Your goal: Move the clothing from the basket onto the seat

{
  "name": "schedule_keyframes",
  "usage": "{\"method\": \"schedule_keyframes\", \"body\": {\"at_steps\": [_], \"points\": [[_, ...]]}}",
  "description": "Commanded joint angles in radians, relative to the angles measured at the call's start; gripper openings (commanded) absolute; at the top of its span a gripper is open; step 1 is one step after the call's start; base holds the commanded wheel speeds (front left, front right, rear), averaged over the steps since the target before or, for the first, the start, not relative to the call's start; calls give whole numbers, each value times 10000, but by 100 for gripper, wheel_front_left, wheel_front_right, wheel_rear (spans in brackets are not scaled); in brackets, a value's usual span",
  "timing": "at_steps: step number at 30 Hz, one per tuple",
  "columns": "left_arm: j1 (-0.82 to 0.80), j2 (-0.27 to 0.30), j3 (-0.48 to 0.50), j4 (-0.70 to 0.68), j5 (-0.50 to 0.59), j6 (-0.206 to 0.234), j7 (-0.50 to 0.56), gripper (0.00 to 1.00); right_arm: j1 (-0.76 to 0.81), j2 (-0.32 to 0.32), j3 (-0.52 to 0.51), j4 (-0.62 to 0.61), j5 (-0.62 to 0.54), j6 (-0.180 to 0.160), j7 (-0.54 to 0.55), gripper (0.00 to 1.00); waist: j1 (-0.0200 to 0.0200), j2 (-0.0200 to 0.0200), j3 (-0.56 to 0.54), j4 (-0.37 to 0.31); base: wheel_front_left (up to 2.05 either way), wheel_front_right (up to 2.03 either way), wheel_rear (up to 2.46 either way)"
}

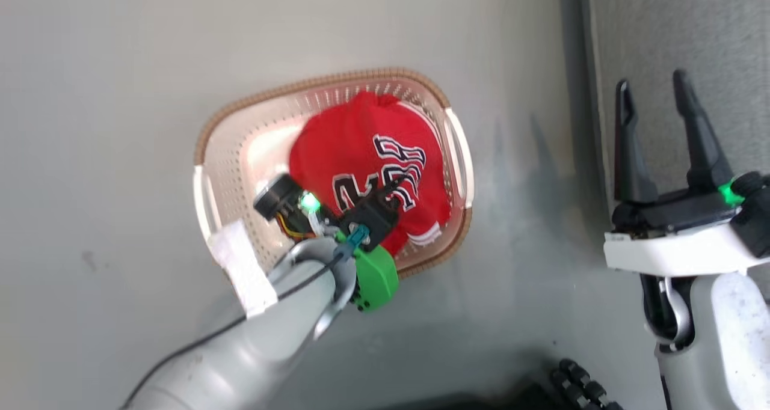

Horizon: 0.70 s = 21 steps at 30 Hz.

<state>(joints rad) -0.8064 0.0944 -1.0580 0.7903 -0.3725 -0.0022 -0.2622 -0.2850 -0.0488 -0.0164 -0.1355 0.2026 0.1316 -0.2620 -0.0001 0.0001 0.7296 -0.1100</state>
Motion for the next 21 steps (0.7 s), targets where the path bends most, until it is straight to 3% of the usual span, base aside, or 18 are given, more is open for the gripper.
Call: {"method": "schedule_keyframes", "body": {"at_steps": [1,13,21], "points": [[610,83,317,-441,60,109,-35,0,364,-31,17,142,32,-18,-47,100,1,-1,-2115,360,0,0,0],[4011,254,3242,-3452,911,402,-35,0,1658,-31,781,1044,199,-18,-45,100,1,-1,-5042,648,0,0,0],[5486,112,4682,-4728,1463,333,-35,0,2518,-33,1234,1435,258,-17,-47,100,1,-1,-6431,714,0,0,0]]}}
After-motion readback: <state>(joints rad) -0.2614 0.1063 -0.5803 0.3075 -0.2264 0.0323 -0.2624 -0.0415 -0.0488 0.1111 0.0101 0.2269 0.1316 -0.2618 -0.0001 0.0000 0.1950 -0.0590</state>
